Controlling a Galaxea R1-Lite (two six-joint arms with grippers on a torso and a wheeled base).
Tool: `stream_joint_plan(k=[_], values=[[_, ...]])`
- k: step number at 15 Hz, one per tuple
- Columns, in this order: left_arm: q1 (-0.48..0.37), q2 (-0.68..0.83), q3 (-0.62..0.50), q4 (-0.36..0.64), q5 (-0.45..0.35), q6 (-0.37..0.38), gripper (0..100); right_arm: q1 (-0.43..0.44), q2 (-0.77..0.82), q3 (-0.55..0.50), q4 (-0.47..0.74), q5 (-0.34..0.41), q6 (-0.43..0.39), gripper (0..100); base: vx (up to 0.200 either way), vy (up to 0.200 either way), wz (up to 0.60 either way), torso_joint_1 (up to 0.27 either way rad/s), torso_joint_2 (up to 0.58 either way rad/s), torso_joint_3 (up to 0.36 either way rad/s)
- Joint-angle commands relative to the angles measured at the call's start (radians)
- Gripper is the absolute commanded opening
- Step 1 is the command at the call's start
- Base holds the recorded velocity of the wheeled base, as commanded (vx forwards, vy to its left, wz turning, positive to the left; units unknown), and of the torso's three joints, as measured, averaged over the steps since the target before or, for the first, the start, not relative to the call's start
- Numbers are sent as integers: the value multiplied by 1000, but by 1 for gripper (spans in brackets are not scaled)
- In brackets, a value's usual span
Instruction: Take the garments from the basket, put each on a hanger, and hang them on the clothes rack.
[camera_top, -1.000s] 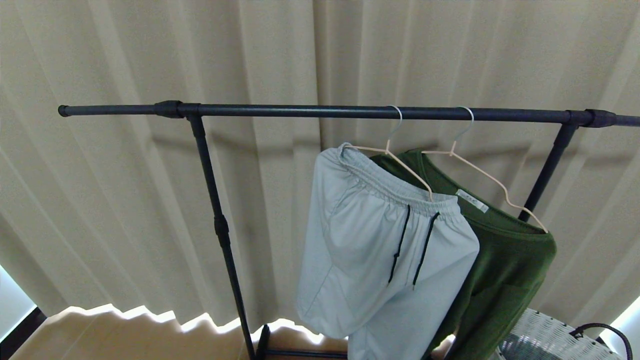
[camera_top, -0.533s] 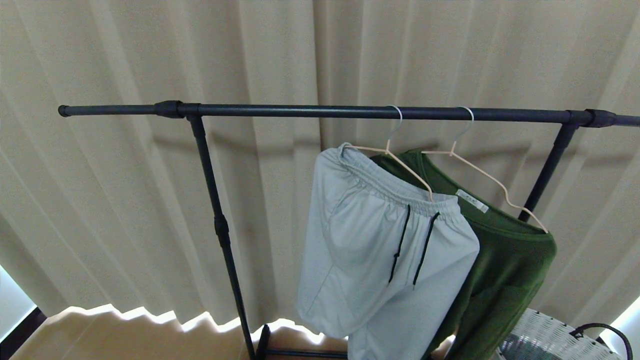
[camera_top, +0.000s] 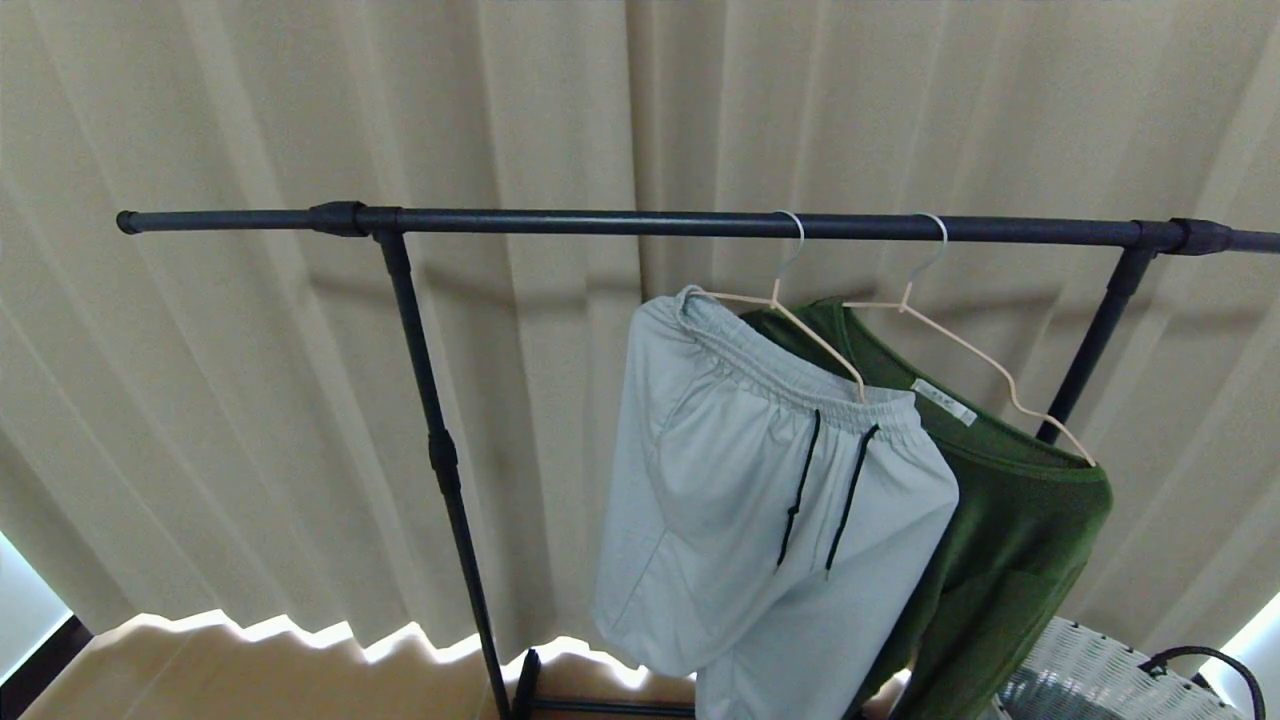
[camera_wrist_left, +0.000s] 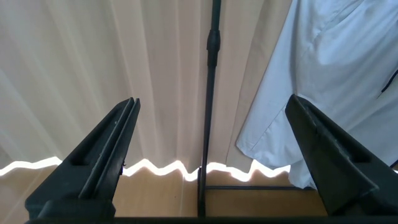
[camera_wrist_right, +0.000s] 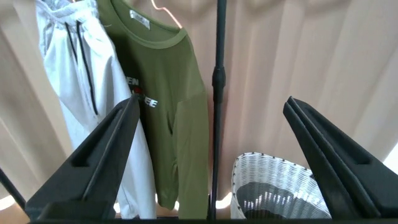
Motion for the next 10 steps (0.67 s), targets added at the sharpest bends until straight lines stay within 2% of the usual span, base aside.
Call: stream_joint_plan(k=[1, 10], values=[[0, -1, 0, 0, 0, 0, 100, 0, 1, 0, 0, 1, -2, 100, 0, 0, 0, 0, 0, 0], [0, -1, 0, 0, -4, 5, 100, 0, 1, 0, 5, 7, -9, 100, 0, 0, 0, 0, 0, 0]])
